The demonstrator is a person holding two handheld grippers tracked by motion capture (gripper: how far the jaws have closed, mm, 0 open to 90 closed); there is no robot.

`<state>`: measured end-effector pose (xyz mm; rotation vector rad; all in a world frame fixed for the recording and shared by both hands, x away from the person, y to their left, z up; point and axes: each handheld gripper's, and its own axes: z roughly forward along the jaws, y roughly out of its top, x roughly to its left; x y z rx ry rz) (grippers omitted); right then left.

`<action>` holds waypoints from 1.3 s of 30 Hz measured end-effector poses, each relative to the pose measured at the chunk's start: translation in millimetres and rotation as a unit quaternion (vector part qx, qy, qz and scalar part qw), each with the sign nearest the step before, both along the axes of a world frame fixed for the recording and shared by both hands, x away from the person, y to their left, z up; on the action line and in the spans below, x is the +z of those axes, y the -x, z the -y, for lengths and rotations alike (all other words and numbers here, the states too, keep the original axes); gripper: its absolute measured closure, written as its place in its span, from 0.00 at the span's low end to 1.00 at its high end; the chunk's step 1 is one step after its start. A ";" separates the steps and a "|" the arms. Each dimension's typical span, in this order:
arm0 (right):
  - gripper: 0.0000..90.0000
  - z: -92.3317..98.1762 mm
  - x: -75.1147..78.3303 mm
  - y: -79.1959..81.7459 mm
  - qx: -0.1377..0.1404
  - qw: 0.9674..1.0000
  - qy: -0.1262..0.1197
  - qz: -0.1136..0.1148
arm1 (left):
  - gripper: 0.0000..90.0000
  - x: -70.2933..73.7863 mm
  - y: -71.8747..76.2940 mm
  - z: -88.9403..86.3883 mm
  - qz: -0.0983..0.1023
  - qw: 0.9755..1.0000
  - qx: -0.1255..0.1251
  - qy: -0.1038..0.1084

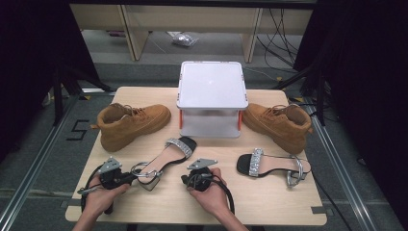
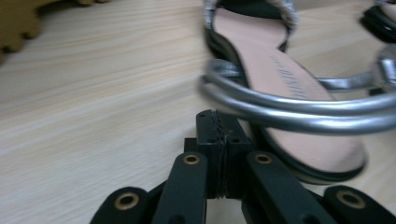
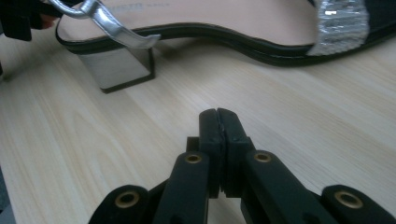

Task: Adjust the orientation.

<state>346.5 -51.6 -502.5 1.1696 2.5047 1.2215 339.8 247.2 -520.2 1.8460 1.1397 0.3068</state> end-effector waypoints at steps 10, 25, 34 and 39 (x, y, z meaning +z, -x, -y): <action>1.00 -9.7 -5.7 -1.7 0.008 1.000 0.006 -0.007 | 0.98 -2.2 15.3 38.9 -0.001 0.998 -0.063 0.017; 1.00 28.9 -4.2 3.5 -0.008 1.000 0.020 -0.005 | 0.99 2.2 22.1 104.9 -0.003 0.993 -0.115 0.001; 1.00 80.2 -1.1 12.1 -0.042 0.999 0.027 -0.005 | 0.99 2.0 20.3 152.2 -0.003 0.987 -0.163 -0.003; 1.00 105.1 0.4 19.3 -0.059 0.998 0.034 -0.007 | 0.99 -0.6 15.1 183.1 -0.007 0.982 -0.188 -0.002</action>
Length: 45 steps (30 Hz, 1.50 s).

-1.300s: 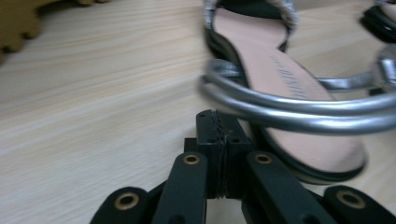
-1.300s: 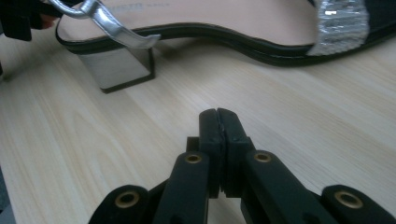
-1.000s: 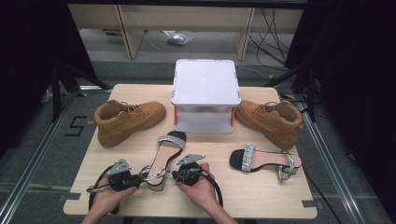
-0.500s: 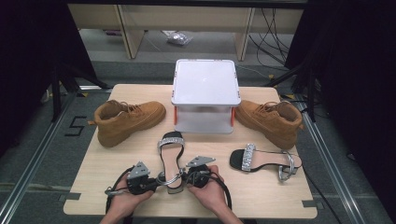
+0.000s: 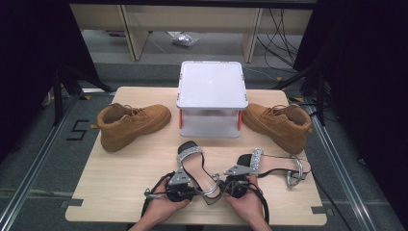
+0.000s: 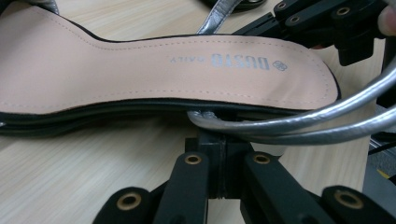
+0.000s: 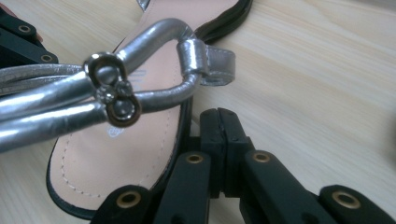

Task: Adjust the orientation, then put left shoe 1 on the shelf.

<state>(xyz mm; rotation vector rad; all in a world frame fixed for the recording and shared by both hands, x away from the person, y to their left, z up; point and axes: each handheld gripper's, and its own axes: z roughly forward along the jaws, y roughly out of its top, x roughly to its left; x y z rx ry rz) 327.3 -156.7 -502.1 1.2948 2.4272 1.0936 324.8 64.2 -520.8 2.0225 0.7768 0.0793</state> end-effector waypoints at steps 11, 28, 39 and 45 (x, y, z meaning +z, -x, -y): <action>0.94 15.1 9.2 0.9 -0.028 0.999 0.018 0.007 | 0.94 8.2 2.5 -11.0 0.020 0.999 -0.005 -0.029; 0.54 30.9 45.5 -18.3 -0.049 0.999 -0.015 -0.001 | 0.87 58.9 -27.6 -85.3 0.092 0.989 0.107 0.032; 0.45 10.2 57.3 -27.3 -0.020 0.999 -0.022 -0.019 | 0.97 108.6 -85.2 -82.7 0.133 0.981 0.134 0.053; 0.44 -5.5 63.3 -33.8 0.003 0.999 -0.008 -0.030 | 0.98 126.6 -126.0 -68.3 0.152 0.976 0.150 0.044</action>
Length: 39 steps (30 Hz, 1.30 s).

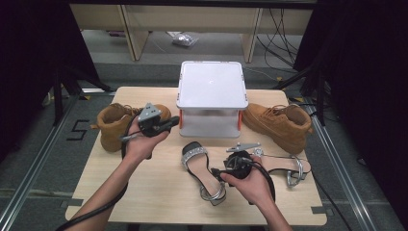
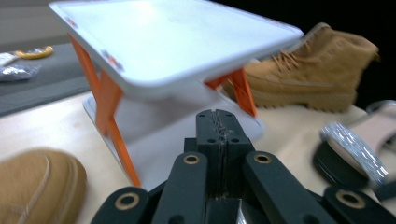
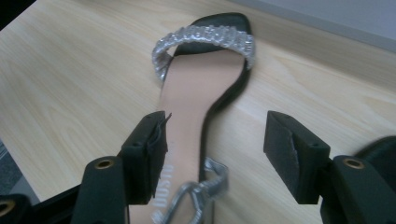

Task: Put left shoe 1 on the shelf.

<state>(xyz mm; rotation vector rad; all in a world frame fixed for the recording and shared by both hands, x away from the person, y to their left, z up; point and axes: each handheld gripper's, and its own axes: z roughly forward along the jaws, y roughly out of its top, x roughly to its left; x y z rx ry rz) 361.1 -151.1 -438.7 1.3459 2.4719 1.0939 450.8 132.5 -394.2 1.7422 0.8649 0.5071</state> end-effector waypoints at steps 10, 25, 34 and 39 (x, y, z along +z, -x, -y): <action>0.38 -33.6 -5.3 -6.9 0.035 0.997 0.045 -0.047 | 0.98 13.9 -39.0 16.5 0.013 0.999 0.040 -0.006; 0.33 -58.7 -30.6 -22.8 0.062 0.987 0.120 -0.091 | 0.97 7.8 -62.2 29.1 -0.011 0.999 0.048 -0.013; 0.32 -68.5 -38.1 -30.0 0.063 0.980 0.148 -0.113 | 0.97 9.1 -64.9 29.5 -0.016 0.999 0.047 -0.017; 0.34 -75.1 -40.9 -34.0 0.072 0.975 0.169 -0.124 | 0.99 9.7 -65.4 29.7 -0.020 0.999 0.047 -0.019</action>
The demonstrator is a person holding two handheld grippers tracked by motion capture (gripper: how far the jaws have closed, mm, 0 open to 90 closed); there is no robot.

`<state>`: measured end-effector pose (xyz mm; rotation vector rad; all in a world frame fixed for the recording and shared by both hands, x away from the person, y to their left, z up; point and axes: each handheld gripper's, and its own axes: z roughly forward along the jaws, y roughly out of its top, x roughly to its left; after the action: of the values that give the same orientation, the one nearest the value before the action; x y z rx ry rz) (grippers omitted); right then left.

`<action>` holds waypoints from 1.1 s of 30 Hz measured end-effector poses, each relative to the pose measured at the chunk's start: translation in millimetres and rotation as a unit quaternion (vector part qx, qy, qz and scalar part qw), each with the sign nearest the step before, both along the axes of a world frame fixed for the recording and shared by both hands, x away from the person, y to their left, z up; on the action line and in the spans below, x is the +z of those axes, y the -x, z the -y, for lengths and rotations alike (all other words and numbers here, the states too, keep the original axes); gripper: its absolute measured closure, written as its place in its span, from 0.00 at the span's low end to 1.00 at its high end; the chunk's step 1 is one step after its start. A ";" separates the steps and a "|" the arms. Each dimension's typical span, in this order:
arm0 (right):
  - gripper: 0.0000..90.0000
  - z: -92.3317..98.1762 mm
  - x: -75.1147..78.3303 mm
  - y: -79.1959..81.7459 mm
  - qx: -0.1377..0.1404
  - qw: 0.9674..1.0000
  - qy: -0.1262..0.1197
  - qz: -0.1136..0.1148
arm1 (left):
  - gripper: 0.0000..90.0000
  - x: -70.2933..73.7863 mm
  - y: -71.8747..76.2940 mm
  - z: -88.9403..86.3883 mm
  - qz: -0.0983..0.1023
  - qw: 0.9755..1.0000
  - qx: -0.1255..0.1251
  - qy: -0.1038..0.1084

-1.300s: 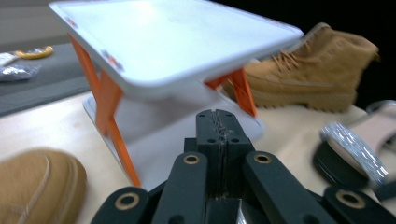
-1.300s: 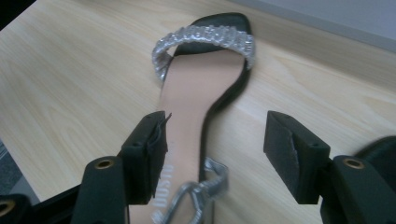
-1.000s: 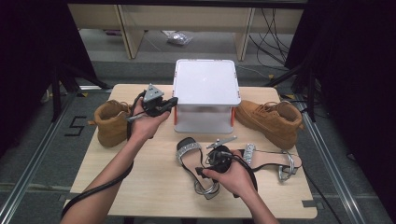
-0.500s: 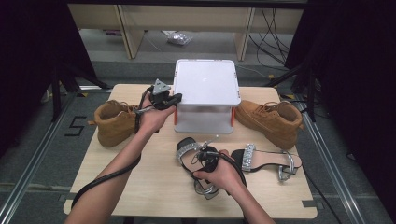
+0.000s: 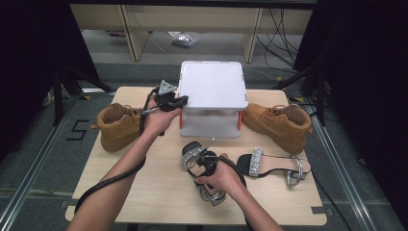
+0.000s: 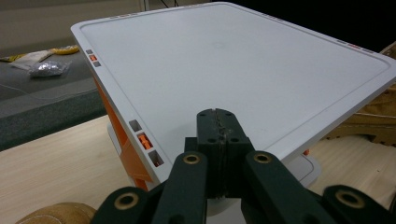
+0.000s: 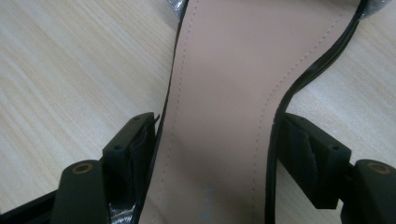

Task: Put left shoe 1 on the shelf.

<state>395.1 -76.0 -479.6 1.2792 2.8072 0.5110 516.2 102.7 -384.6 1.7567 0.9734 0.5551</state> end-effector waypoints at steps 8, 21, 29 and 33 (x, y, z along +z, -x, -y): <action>0.40 -0.3 -2.8 -1.7 0.006 1.000 -0.005 -0.009 | 1.00 -0.6 -0.3 0.6 -0.002 1.000 0.004 0.004; 0.47 6.0 4.1 -4.0 -0.036 0.999 -0.016 -0.003 | 1.00 -1.3 -0.8 -0.3 -0.001 1.000 0.001 0.008; 0.47 9.6 22.9 -26.2 -0.081 0.995 -0.048 0.021 | 1.00 -0.4 -1.0 0.5 -0.003 1.000 0.001 0.004; 0.47 5.7 27.5 -41.4 -0.120 0.991 -0.051 0.015 | 1.00 -0.1 -1.3 0.5 -0.004 1.000 0.000 0.004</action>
<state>436.4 -81.7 -452.1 1.5859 2.5835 0.6608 517.5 102.2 -384.6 1.7535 0.9802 0.5444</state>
